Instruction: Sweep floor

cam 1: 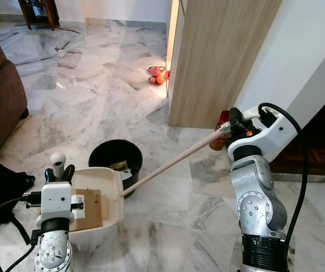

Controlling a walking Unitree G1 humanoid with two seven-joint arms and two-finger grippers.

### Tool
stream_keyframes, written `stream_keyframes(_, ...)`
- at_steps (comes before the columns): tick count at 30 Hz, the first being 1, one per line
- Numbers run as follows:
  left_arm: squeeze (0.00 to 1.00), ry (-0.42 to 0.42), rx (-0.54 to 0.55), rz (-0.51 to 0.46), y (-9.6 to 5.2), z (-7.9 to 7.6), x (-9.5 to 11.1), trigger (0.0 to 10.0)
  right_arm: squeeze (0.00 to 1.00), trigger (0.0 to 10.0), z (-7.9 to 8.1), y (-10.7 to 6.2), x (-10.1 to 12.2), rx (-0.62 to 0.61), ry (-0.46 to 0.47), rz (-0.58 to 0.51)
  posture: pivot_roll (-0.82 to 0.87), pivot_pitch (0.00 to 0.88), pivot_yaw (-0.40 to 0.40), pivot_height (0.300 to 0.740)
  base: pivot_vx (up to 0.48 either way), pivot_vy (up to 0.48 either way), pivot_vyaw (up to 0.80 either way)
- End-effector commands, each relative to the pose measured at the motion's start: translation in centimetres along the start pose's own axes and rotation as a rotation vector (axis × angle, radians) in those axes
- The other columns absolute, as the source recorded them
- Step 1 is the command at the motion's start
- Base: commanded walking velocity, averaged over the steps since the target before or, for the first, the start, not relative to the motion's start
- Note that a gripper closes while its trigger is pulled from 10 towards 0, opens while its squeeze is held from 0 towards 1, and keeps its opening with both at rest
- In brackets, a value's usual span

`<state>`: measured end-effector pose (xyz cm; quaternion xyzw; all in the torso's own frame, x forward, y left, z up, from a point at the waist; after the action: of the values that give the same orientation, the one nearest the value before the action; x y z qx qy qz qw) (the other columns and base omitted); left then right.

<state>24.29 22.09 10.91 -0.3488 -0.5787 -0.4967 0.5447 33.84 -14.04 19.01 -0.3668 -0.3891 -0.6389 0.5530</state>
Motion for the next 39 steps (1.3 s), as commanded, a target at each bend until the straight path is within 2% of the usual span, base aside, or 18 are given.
stream_keyframes(1, 0.00, 0.004, 0.001, -0.026, -0.06, 0.07, 0.44, 10.0, 0.00, 10.0, 0.71, -0.11, 0.06, 0.001, 0.092, -0.009, 0.21, 0.082, -0.083, 0.740, 0.000, 0.000, 0.00)
stream_keyframes(13, 0.00, 0.009, 0.006, -0.031, -0.04, 0.16, 0.51, 10.0, 0.00, 10.0, 0.90, -0.09, 0.14, 0.009, 0.106, -0.009, 0.21, 0.083, -0.083, 0.740, 0.000, 0.000, 0.00)
stream_keyframes(39, 0.00, 0.008, 0.005, -0.033, -0.02, 0.13, 0.55, 10.0, 0.00, 10.0, 1.61, -0.15, 0.23, 0.058, 0.102, -0.009, 0.21, 0.083, -0.084, 0.740, 0.259, 0.000, 0.06)
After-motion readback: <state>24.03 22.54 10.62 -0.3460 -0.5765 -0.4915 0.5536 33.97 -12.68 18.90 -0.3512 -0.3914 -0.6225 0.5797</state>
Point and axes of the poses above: a point about 5 cm out from each wrist's last joint towards the gripper, its own y axis pointing out of the wrist towards the gripper, its own x axis along the axis of the wrist's last joint, z = x × y, the point moved 2 cm from there along y, pointing out of the wrist towards the gripper, and after that the axes turned 13 degrees about -y, right-handed, at the moved point
